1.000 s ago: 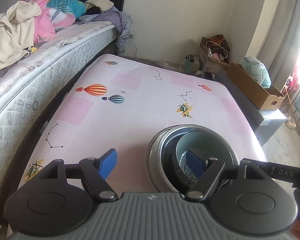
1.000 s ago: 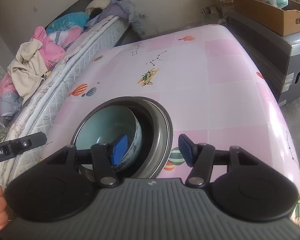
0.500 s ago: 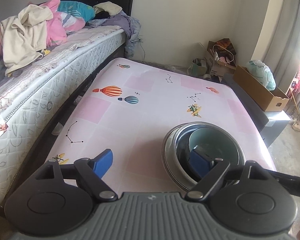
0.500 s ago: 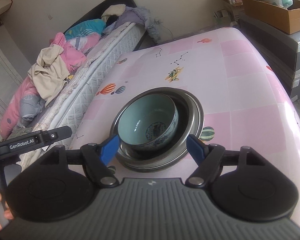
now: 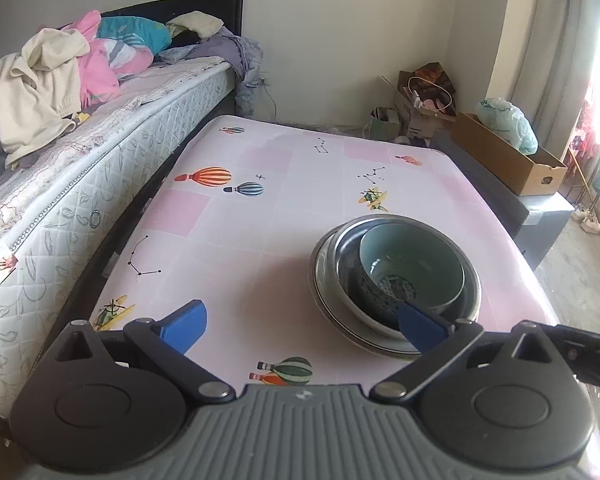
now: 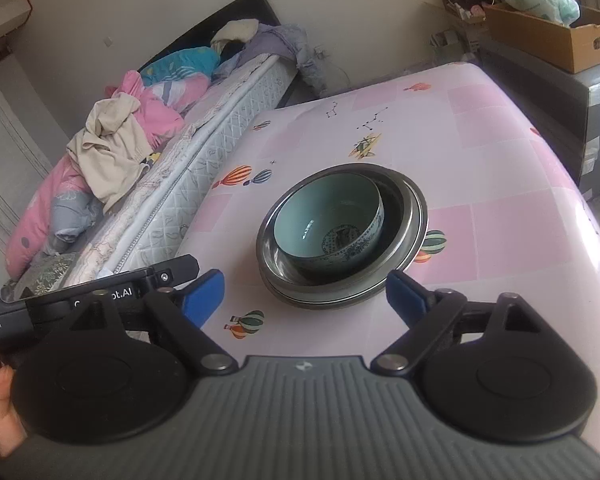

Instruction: Organize plates and bowls

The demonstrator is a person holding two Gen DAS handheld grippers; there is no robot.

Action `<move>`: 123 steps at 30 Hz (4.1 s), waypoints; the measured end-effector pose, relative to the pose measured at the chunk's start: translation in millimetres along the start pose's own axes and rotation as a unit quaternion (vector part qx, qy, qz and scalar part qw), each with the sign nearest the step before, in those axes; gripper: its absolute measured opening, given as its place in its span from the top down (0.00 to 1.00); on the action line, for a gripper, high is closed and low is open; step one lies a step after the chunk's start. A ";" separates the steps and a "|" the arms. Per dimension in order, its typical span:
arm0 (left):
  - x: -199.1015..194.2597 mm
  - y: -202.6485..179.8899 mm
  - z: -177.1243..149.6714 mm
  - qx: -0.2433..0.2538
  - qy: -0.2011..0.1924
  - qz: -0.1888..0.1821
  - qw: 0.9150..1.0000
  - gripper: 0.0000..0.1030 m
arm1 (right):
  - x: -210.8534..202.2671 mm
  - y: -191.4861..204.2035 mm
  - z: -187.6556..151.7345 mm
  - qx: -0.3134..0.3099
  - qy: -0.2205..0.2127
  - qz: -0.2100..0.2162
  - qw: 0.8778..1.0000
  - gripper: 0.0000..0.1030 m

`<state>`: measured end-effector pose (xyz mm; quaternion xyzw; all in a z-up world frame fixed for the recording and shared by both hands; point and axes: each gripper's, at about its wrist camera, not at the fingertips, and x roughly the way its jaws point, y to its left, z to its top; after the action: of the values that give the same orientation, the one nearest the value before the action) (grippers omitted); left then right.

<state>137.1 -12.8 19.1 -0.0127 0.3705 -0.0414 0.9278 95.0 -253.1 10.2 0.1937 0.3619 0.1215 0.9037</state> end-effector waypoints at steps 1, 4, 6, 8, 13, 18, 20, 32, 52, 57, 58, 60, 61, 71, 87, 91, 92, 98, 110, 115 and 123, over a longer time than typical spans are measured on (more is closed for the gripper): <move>-1.3 -3.4 -2.3 0.007 0.000 0.005 1.000 0.00 | -3.3 3.3 -2.8 -0.008 -0.006 -0.011 1.000 0.11; -6.4 -14.3 -12.0 0.030 -0.008 0.045 0.998 0.00 | -10.6 11.5 -9.8 -0.033 -0.013 -0.053 0.998 0.01; -6.7 -20.8 -15.9 0.041 0.001 0.077 0.996 0.00 | -15.7 14.3 -15.0 -0.050 -0.025 -0.087 0.995 0.01; -6.1 -24.5 -18.0 0.055 0.015 0.091 0.994 0.00 | -19.3 15.3 -20.2 -0.064 -0.033 -0.117 0.991 0.01; -7.1 -22.9 -19.4 0.051 0.039 0.078 0.995 0.00 | -19.5 13.6 -26.7 -0.076 -0.021 -0.150 0.986 0.01; -9.2 -17.2 -19.1 0.033 0.056 0.081 0.995 0.00 | -14.5 14.4 -28.1 -0.084 -0.005 -0.165 0.983 0.01; -9.8 -16.3 -20.2 0.033 0.061 0.084 0.994 0.00 | -14.3 14.5 -28.3 -0.080 -0.005 -0.156 0.985 0.01; -8.3 -14.2 -23.4 0.024 0.079 0.068 0.994 0.00 | -7.4 16.1 -25.9 -0.071 0.012 -0.149 0.986 0.01; -7.0 -16.1 -22.1 0.019 0.089 0.047 0.995 0.00 | -1.4 13.4 -24.7 -0.070 0.023 -0.162 0.984 0.01; -6.8 -16.1 -21.9 0.019 0.090 0.047 0.995 0.00 | -1.1 12.9 -24.1 -0.070 0.024 -0.162 0.984 0.01; -6.3 -15.7 -21.7 0.019 0.092 0.046 0.995 0.00 | -1.0 13.3 -24.4 -0.069 0.025 -0.163 0.984 0.01; -5.7 -15.7 -21.8 0.018 0.095 0.044 0.994 0.00 | -0.8 13.2 -24.3 -0.069 0.027 -0.163 0.984 0.01; -5.5 -16.5 -22.1 0.018 0.097 0.042 0.994 0.00 | -0.8 13.3 -24.2 -0.070 0.027 -0.163 0.984 0.01; -4.7 -23.7 -23.9 0.024 0.104 0.032 0.994 0.00 | -2.3 10.2 -24.9 -0.068 0.028 -0.169 0.983 0.01; -2.9 -22.7 -24.2 0.021 0.111 0.032 0.993 0.00 | 0.9 8.7 -25.9 -0.067 0.038 -0.168 0.983 0.01; -2.7 -22.0 -25.0 0.021 0.112 0.032 0.993 0.00 | 1.9 9.5 -26.4 -0.068 0.040 -0.168 0.983 0.01; -2.8 -21.8 -25.1 0.020 0.112 0.032 0.993 0.00 | 1.9 9.6 -26.4 -0.068 0.039 -0.168 0.983 0.01; -2.6 -21.9 -25.2 0.020 0.113 0.032 0.993 0.00 | 2.3 9.8 -26.6 -0.068 0.040 -0.167 0.983 0.01; -2.9 -20.8 -25.9 0.020 0.113 0.031 0.993 0.00 | 4.1 11.4 -28.1 -0.069 0.041 -0.167 0.983 0.01; -3.0 -20.8 -25.7 0.020 0.114 0.031 0.993 0.00 | 4.0 11.2 -27.8 -0.070 0.041 -0.167 0.983 0.01; -3.1 -20.9 -25.7 0.020 0.114 0.031 0.993 0.00 | 4.0 11.1 -27.8 -0.069 0.041 -0.167 0.983 0.01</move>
<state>115.8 -33.2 3.7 0.0219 0.4729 -0.0209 0.8806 77.4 -234.4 -5.7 0.0626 0.4168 0.0016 0.9069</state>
